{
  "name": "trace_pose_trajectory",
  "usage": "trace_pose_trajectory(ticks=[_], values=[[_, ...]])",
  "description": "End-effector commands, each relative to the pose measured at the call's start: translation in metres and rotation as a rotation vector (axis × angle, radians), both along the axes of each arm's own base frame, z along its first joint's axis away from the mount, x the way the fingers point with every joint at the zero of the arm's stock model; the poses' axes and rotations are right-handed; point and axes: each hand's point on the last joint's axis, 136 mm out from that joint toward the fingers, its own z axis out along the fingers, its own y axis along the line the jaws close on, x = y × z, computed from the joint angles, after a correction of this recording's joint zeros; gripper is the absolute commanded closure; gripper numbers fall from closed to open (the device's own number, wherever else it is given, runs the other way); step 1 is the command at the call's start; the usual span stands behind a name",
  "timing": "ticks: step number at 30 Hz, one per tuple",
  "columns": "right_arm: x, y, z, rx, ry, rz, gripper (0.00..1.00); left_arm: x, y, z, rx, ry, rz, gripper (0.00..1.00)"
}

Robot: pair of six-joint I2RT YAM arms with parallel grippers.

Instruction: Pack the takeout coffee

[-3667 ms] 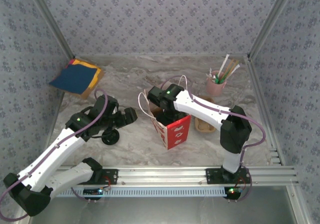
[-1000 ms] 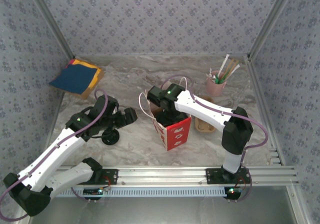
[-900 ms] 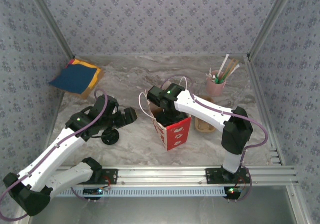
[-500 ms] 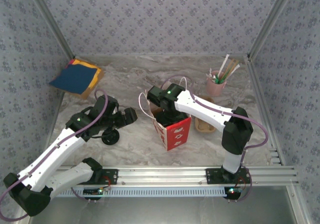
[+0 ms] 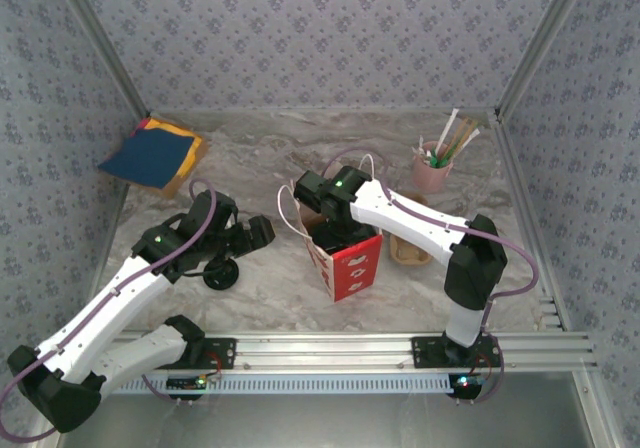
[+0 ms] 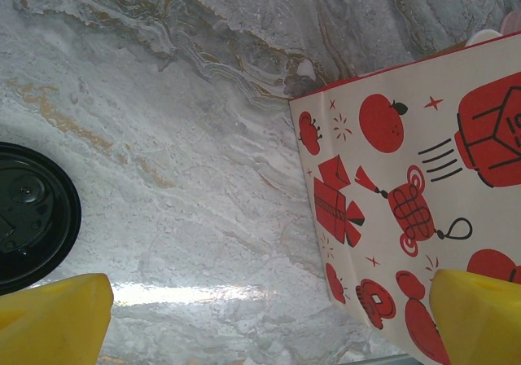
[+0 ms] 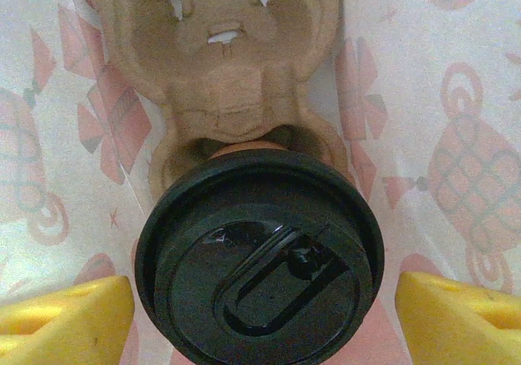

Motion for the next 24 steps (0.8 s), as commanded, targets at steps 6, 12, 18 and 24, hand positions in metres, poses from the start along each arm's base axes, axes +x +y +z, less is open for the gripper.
trace_pose_trajectory(ticks=[6, 12, 18, 24], values=[[-0.002, -0.002, 0.02, 0.013, -0.031, -0.01, 0.14, 0.002, 0.001, 0.003, -0.008, -0.011, 0.009, 0.0], [-0.001, -0.001, 0.023, 0.014, -0.034, -0.007, 0.14, 0.001, 0.002, 0.003, -0.009, -0.012, 0.008, 0.0], [-0.001, -0.001, 0.027, 0.018, -0.039, -0.009, 0.14, 0.001, 0.002, 0.004, -0.008, -0.013, 0.009, 0.0], [-0.001, 0.001, 0.031, 0.024, -0.045, -0.009, 0.14, 0.001, 0.002, 0.004, -0.007, -0.013, 0.01, 0.0]])
